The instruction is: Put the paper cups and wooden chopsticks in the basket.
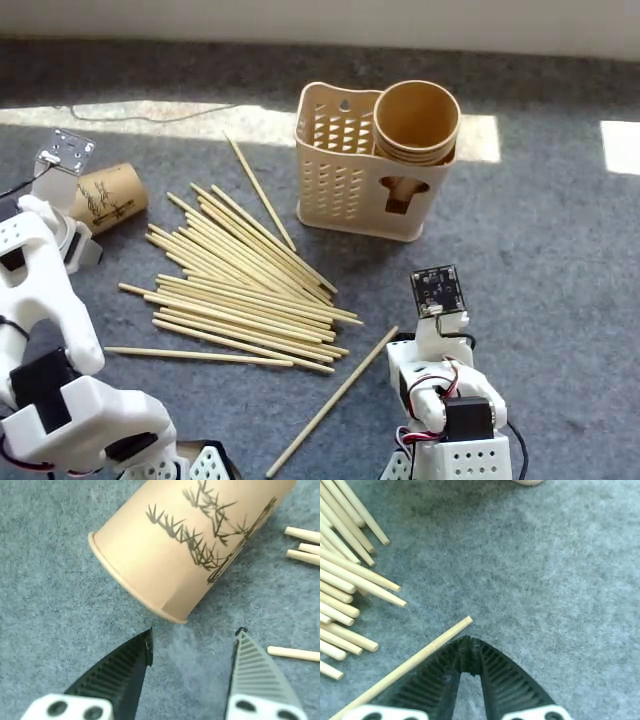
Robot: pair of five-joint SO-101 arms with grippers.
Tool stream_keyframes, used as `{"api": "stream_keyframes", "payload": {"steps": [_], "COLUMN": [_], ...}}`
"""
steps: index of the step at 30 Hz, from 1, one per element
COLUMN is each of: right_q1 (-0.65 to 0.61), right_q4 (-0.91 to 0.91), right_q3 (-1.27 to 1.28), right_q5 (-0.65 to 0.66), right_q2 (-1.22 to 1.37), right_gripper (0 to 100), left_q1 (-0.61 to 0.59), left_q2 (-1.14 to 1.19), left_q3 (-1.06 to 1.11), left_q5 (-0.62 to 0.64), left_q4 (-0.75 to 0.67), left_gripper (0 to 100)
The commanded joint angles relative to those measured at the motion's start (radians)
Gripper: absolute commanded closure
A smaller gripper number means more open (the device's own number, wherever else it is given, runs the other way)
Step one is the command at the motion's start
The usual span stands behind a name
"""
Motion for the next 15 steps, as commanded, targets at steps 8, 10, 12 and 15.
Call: {"api": "stream_keyframes", "payload": {"steps": [8,10,12,15], "right_q1": [0.010,0.010,0.010,0.010], "right_q4": [0.010,0.010,0.010,0.010], "right_q3": [0.097,0.097,0.097,0.097], "right_q5": [0.000,0.000,0.000,0.000], "right_q2": [-0.005,-0.005,-0.005,-0.005], "right_gripper": [99.3,99.3,99.3,99.3], "left_q1": [0.108,0.120,0.136,0.162], "left_q2": [-0.045,-0.045,-0.045,-0.047], "left_q3": [-0.004,0.008,0.036,0.102], "left_q5": [-0.005,-0.005,-0.005,-0.003], "left_q4": [-0.017,-0.017,-0.040,-0.115], "left_gripper": [75,75,75,75]}}
